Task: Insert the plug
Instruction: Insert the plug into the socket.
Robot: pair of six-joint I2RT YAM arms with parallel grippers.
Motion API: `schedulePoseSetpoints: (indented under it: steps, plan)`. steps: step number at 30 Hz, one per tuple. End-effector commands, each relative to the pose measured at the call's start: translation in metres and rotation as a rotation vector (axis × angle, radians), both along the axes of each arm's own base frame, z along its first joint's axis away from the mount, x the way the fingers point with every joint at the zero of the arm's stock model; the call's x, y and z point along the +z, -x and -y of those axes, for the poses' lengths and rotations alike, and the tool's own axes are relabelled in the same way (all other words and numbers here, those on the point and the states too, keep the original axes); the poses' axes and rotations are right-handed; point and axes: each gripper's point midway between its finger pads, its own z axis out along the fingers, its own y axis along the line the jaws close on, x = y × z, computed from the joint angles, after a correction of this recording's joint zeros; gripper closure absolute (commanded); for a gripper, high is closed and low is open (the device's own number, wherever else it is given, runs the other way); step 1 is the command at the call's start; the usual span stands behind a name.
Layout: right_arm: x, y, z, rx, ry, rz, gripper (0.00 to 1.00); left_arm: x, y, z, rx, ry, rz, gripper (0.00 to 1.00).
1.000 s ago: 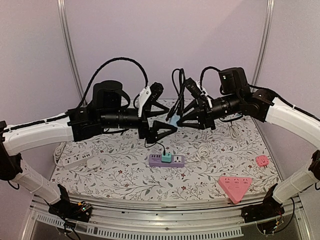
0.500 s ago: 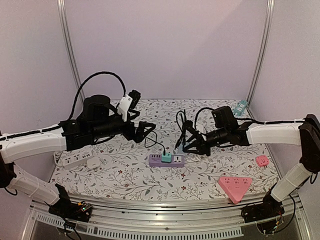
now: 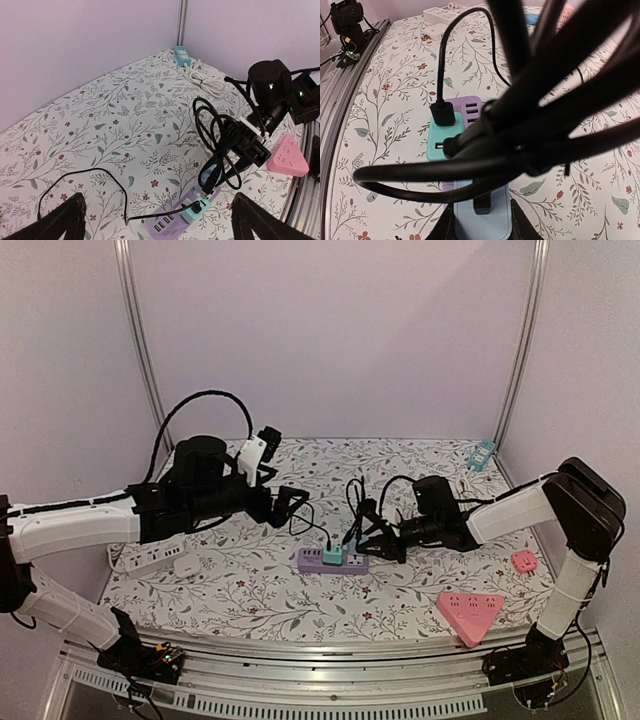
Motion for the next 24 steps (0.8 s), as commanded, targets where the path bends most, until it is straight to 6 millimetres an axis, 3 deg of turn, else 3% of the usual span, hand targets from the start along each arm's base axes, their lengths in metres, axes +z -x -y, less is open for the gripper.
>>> schedulePoseSetpoints:
  steps: [1,10,24]
  plan:
    - [0.007,0.009,-0.004,0.031,-0.049,-0.011,1.0,-0.006,-0.008,-0.003,0.015,-0.01,-0.002,0.01]
    - [0.014,0.027,-0.004,0.04,-0.032,-0.04,1.0,-0.009,-0.011,-0.003,0.017,-0.016,-0.009,0.0]
    - [-0.02,0.017,0.0,0.013,0.052,-0.022,1.0,-0.01,-0.011,-0.008,0.025,-0.015,-0.009,0.01]
